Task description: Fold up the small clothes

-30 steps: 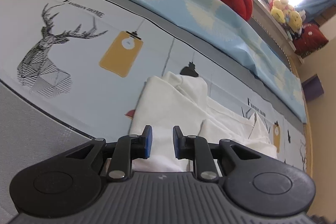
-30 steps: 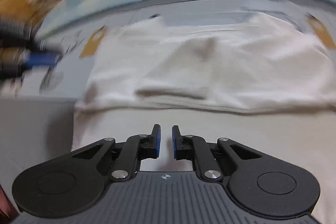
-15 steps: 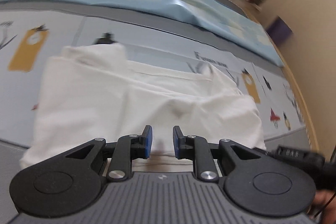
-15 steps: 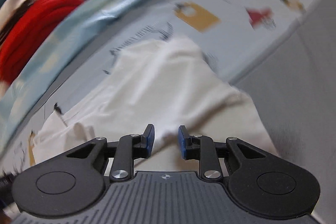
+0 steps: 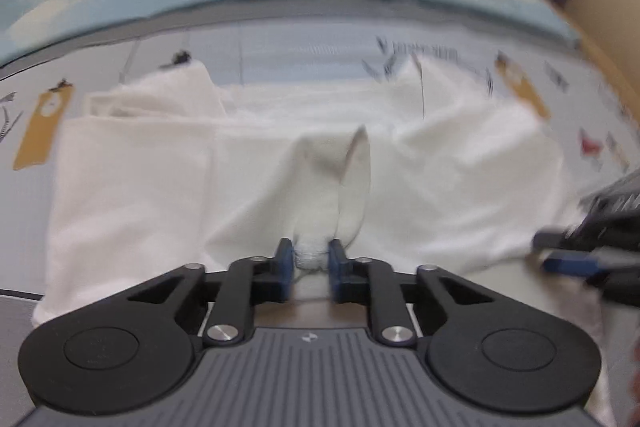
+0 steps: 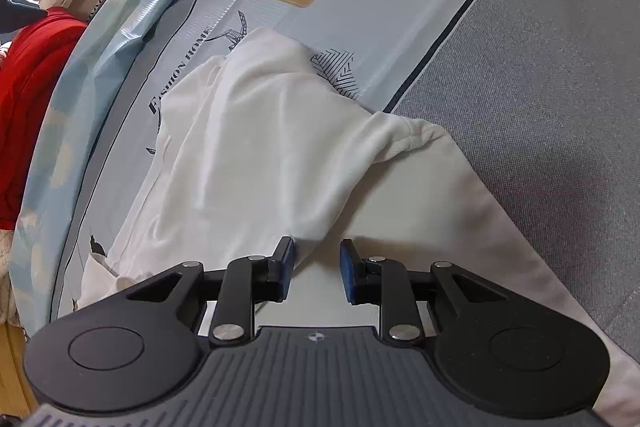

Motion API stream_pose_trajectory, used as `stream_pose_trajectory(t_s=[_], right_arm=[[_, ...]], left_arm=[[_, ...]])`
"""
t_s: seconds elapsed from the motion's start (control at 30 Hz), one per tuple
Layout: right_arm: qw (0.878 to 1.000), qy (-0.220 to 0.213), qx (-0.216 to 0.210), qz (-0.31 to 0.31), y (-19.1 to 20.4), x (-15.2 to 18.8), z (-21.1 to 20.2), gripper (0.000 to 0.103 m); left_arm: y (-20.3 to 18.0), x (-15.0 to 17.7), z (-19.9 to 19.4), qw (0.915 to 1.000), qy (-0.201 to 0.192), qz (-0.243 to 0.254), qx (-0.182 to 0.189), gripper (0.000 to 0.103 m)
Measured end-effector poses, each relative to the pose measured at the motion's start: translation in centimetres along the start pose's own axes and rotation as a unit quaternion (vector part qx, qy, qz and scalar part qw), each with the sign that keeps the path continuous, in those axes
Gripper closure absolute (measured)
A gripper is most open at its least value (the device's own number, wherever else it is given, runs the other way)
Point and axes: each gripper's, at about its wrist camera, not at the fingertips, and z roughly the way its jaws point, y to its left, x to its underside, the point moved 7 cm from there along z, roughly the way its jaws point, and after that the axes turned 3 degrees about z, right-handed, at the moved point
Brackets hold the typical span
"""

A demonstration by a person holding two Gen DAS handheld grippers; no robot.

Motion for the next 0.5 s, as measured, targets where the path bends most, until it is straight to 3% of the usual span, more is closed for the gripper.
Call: stream_pose_trajectory(t_s=[0.1, 0.17, 0.27, 0.33, 0.4, 0.5], right_arm=[[1.0, 0.002, 0.002, 0.007, -0.2, 0.2, 0.0, 0.077], [1.0, 0.005, 0.002, 0.015, -0.1, 0.1, 0.0, 0.077], [1.0, 0.002, 0.003, 0.018, 0.0, 0.0, 0.2, 0.077], [1.0, -0.004, 0.007, 0.018, 0.1, 0.0, 0.1, 0.077], [1.0, -0.01, 0.014, 0.021, 0.1, 0.1, 0.1, 0.077], [0.999, -0.018, 0.023, 0.028, 0.0, 0.3, 0.0, 0.077]], left_arm=[[3.5, -1.4, -3.3, 0.9977, -0.041, -0.05, -0.021, 0.087], [6.9, -1.9, -5.9, 0.9893, -0.067, -0.125, -0.031, 0.086], [13.0, -0.1, -8.3, 0.9594, -0.074, -0.257, -0.089, 0.083], [15.9, 1.5, -8.6, 0.9428, -0.054, -0.299, -0.137, 0.083], [17.8, 2.5, -8.1, 0.9296, -0.042, -0.342, -0.131, 0.083], [18.5, 2.4, -7.1, 0.9312, -0.03, -0.348, -0.103, 0.075]])
